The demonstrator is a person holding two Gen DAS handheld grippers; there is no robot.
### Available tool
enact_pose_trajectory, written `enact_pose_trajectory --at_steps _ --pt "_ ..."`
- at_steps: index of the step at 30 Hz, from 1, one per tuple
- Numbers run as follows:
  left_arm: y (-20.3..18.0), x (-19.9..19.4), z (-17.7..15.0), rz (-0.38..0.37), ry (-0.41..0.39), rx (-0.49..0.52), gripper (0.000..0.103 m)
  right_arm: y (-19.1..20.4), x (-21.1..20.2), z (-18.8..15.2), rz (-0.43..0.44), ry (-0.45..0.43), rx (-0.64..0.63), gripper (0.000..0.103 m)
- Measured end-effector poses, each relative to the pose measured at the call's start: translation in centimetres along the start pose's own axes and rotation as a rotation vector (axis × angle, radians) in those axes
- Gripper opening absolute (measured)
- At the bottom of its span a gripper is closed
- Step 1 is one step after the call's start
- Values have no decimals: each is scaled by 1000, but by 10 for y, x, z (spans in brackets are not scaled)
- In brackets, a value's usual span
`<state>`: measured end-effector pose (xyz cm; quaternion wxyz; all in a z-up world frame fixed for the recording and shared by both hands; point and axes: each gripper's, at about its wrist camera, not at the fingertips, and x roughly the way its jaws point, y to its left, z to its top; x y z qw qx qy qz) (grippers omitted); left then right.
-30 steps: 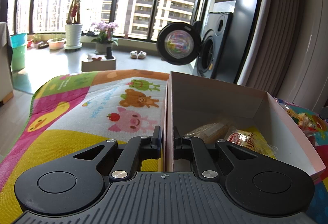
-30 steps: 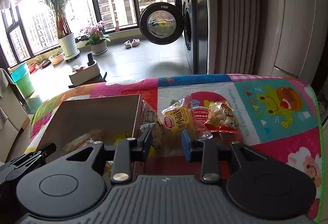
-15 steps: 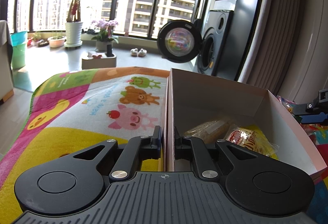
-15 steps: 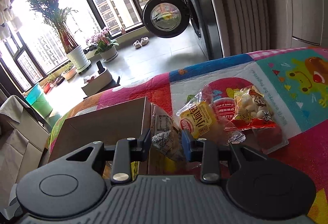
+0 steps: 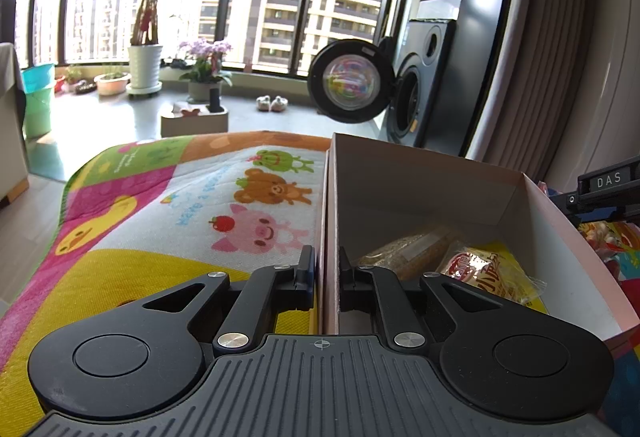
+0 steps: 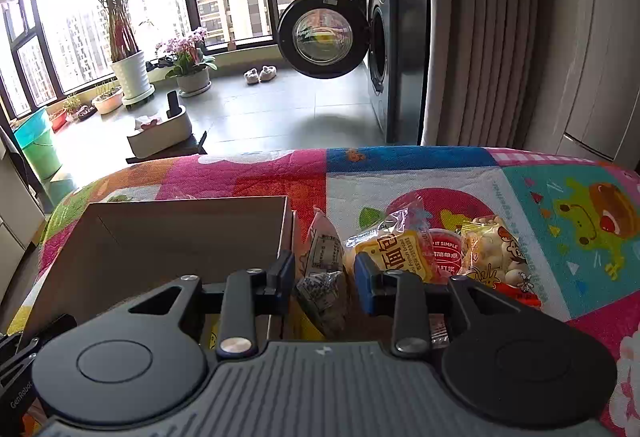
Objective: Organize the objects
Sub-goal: 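Move the right gripper to the clear bag of white candy balls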
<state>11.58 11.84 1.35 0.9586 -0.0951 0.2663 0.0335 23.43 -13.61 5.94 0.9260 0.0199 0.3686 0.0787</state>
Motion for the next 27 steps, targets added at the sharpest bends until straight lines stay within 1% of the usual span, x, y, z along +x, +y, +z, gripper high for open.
enact_pose_trajectory --at_steps 2,4,5,6,7,8,11,15,19,21,24,26,27 --pt "0 1 0 0 3 -1 11 -4 0 -1 0 8 10 31" --pt "-1 1 0 -1 5 -3 11 -10 -6 -3 7 8 20 26" --pt "-1 1 0 -1 5 -4 11 -13 -9 -5 7 5 26 23" --pt "-1 1 0 -2 6 -4 11 -17 -15 -6 13 4 32 17" --pt "-2 1 0 -1 5 -4 11 -21 -20 -8 21 8 37 16" --pt "-2 1 0 -1 5 -3 11 -25 -24 -9 24 13 39 14" --pt "-1 1 0 0 4 -2 11 -31 -34 -16 11 26 24 10" --pt "-2 1 0 2 4 -1 11 -34 -35 -20 22 40 23 10" --pt "-2 2 -1 5 8 3 11 -31 -20 -11 58 48 37 13" --pt "-2 2 -1 5 11 3 11 -27 -10 -7 58 40 23 14" --pt "-2 2 -1 4 12 1 11 -28 2 -1 58 54 35 14" --pt "-2 3 -1 3 13 -1 11 -32 0 0 70 58 44 13" --pt "-2 2 -1 3 14 -2 11 -34 -4 -2 74 58 54 11"
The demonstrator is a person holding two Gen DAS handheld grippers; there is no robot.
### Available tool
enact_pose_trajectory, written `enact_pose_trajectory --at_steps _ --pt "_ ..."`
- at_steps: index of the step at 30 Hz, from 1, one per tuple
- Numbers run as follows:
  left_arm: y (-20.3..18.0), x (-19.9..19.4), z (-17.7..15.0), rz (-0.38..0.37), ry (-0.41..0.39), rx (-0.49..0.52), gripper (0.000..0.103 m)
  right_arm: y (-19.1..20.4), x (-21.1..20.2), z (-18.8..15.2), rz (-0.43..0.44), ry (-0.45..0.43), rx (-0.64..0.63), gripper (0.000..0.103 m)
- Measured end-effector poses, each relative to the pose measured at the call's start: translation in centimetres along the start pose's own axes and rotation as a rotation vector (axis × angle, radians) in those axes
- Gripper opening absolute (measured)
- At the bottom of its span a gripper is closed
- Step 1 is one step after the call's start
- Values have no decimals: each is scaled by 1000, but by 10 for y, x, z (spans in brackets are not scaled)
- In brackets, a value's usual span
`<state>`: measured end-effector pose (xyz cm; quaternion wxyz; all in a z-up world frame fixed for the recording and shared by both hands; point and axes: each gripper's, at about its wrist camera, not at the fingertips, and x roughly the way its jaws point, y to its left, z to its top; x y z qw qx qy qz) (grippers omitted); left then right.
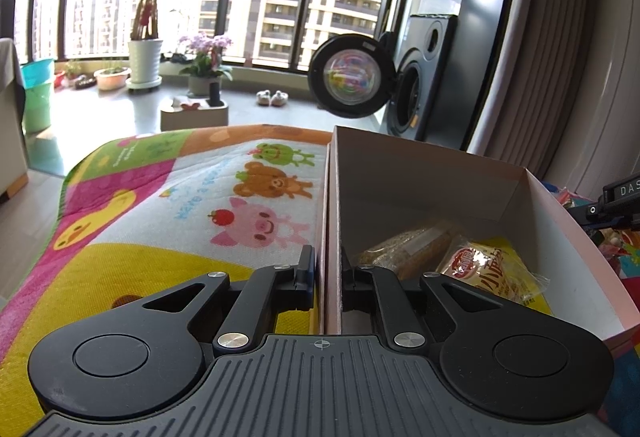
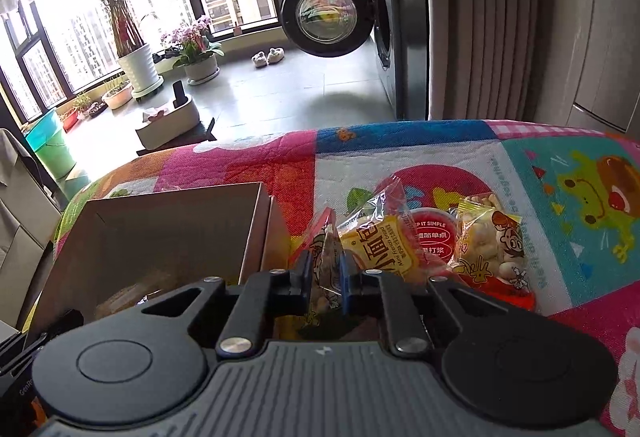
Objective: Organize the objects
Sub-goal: 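Move the right gripper to the clear bag of white candy balls, then grasp the white candy-ball bag with the right gripper and lift it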
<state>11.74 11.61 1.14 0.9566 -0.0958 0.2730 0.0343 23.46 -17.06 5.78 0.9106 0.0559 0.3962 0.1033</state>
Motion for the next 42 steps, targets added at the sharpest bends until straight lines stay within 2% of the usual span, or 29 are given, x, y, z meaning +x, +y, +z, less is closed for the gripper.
enact_pose_trajectory --at_steps 6,10,14,16,19,20,21,25,28,30,32,34,37,40,42 --pt "-1 0 0 0 1 -2 11 -17 -47 -31 -3 -26 26 7" --pt "-1 0 0 -1 1 -2 11 -47 -82 -57 -21 -44 97 5" --pt "-1 0 0 0 1 -1 11 -64 -100 -74 -92 -64 72 7" --pt "-1 0 0 2 -1 1 11 -65 -100 -76 -60 -70 77 13" --pt "-1 2 -1 4 4 4 11 -57 -95 -71 5 -98 81 45" --pt "-2 3 -2 5 7 4 11 -49 -91 -69 14 -112 69 61" --pt "-2 3 -2 5 8 4 11 -41 -85 -66 15 -120 49 64" --pt "-2 4 -2 2 9 -1 11 -23 -52 -51 31 -112 28 64" --pt "-2 4 -2 2 9 -1 11 -23 -22 -40 69 -82 92 59" --pt "-2 4 -2 2 9 -1 11 -25 -9 -37 122 -41 143 33" --pt "-2 4 -2 2 10 -1 11 -25 -5 -37 130 -41 161 28" --pt "-2 4 -2 2 10 -1 11 -29 -5 -39 119 -41 177 16" --pt "-2 4 -2 1 10 -2 11 -45 -14 -45 136 -37 246 15" --pt "-2 4 -2 2 10 -1 11 -56 -37 -58 113 -61 241 15" --pt "-2 4 -2 2 10 -1 11 -67 -54 -70 120 -44 267 14"
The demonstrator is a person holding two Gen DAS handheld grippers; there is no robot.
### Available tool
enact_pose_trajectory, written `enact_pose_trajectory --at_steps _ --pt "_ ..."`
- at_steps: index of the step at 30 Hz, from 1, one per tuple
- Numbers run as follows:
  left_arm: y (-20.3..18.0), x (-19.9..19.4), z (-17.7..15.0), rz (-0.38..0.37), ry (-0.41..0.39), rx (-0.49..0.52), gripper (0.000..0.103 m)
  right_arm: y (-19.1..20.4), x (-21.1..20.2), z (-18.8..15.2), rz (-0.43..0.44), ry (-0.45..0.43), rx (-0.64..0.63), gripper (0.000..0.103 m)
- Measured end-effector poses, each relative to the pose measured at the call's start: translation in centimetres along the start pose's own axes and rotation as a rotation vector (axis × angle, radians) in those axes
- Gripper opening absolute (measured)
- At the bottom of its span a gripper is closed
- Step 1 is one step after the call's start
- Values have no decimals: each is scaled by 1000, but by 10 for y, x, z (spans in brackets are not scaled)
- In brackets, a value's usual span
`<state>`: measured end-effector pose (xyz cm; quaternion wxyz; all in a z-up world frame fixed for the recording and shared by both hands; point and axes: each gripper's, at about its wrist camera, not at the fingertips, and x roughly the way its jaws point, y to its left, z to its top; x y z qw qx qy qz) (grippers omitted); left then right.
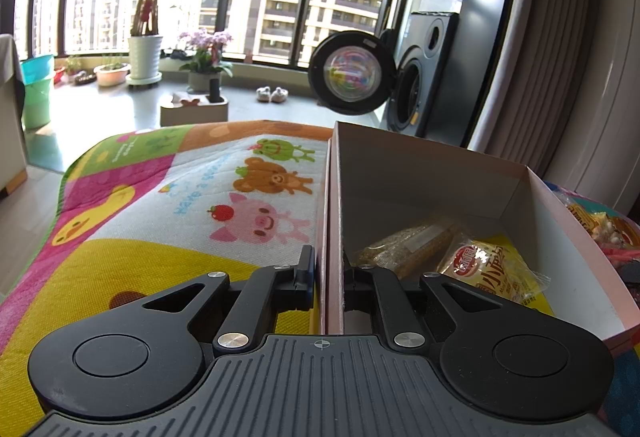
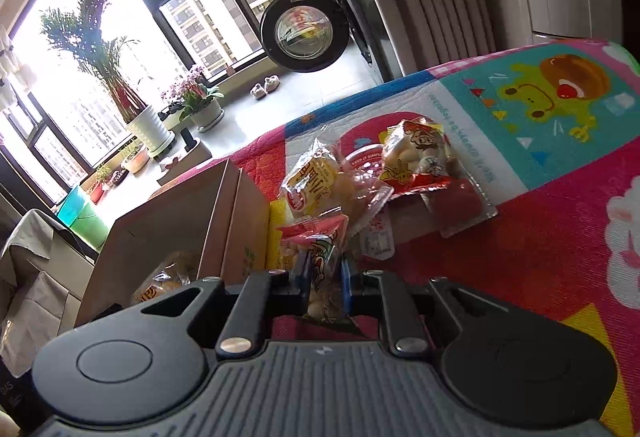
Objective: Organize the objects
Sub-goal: 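Grasp the white candy-ball bag with the right gripper and lift it, then carry the candy-ball bag into the box and open the right gripper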
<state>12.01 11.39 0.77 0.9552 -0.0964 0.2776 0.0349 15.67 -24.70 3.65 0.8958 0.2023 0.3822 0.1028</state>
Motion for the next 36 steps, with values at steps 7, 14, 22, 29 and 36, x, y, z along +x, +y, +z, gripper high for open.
enact_pose_trajectory --at_steps 7,14,22,29,36 --pt "-1 1 0 -1 6 -2 11 -17 -55 -34 -52 52 -73 14" --pt "-1 1 0 -1 6 -3 11 -44 -65 -44 -217 -12 -39 59" --pt "-1 1 0 0 6 -2 11 -34 -26 -38 -170 3 19 75" --pt "-1 1 0 -1 7 -3 11 3 27 -17 -220 -18 -104 90" --pt "-1 0 0 -3 8 -7 11 37 22 -52 -204 13 -342 89"
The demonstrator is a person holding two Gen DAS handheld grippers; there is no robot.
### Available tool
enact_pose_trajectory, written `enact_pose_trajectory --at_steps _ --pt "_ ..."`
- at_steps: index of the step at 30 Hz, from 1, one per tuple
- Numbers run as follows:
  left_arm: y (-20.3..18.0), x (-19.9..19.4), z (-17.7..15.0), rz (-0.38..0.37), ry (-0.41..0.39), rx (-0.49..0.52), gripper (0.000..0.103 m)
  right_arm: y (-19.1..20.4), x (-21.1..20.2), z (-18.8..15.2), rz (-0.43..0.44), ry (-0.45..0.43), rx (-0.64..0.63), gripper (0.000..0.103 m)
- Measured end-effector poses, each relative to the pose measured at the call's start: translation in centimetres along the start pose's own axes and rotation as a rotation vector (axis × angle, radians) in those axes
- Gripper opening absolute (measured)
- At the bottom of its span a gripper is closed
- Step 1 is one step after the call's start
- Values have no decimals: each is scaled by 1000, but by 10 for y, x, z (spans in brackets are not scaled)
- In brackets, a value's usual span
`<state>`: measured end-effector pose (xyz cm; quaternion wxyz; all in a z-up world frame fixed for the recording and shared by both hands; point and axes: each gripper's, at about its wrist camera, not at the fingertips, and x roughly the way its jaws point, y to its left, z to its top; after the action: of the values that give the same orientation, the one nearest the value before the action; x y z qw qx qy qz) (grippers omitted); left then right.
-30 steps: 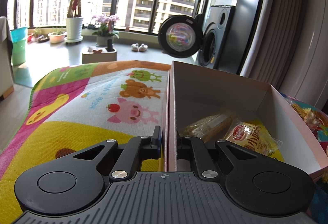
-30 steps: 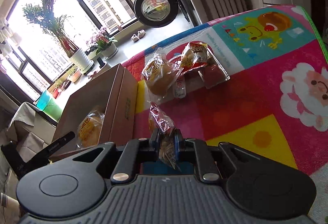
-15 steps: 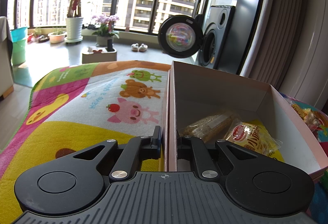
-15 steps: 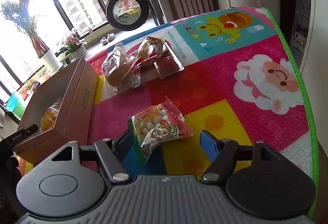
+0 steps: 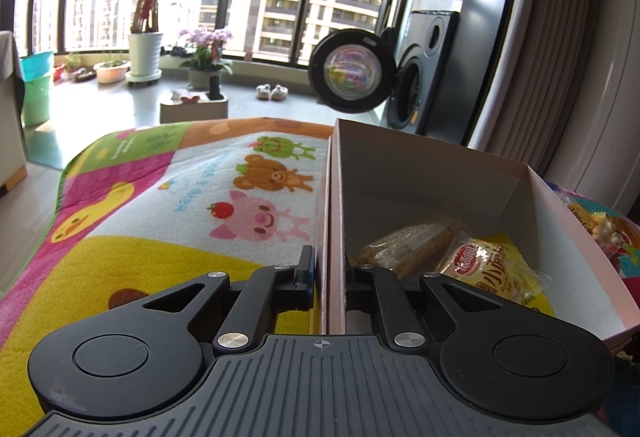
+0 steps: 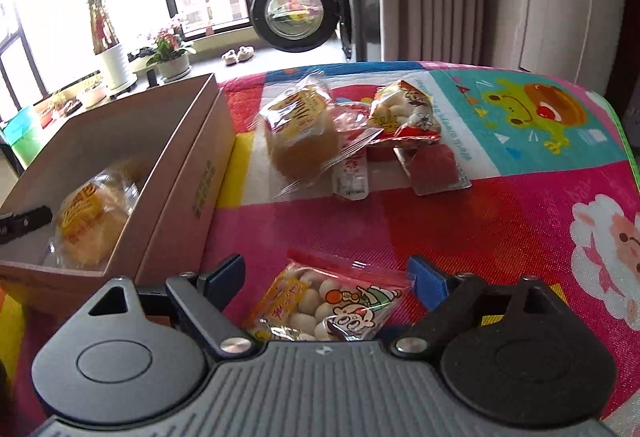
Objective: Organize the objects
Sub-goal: 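Carry the candy-ball bag into the box and open the right gripper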
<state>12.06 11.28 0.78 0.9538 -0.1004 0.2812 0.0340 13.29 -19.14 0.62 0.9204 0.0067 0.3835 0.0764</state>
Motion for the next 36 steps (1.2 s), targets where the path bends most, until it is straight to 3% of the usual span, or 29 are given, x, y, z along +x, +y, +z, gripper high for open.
enact_pose_trajectory --at_steps 5,8,13,17,20,22,24,31,36 --pt "0 0 0 0 -1 0 11 17 -28 -31 -11 -16 -167 88" --pt "0 0 0 0 0 0 11 13 -45 -41 -64 -26 -203 89" --pt "0 0 0 1 -1 1 11 -5 -58 -43 -19 -32 -130 89" --pt "0 0 0 3 -2 4 11 0 -40 -32 -45 -44 -143 89" --pt "0 -1 0 3 -2 4 11 3 -22 -22 -6 -27 -120 89" --pt "0 -1 0 3 -2 3 11 7 -19 -19 15 -16 -112 85" --pt "0 -1 0 3 -2 3 11 13 -23 -20 22 -6 -126 69" --pt "0 -1 0 2 -2 2 11 27 -75 -37 10 64 -161 67" --pt "0 0 0 1 -1 1 11 47 -133 -19 142 25 -141 67"
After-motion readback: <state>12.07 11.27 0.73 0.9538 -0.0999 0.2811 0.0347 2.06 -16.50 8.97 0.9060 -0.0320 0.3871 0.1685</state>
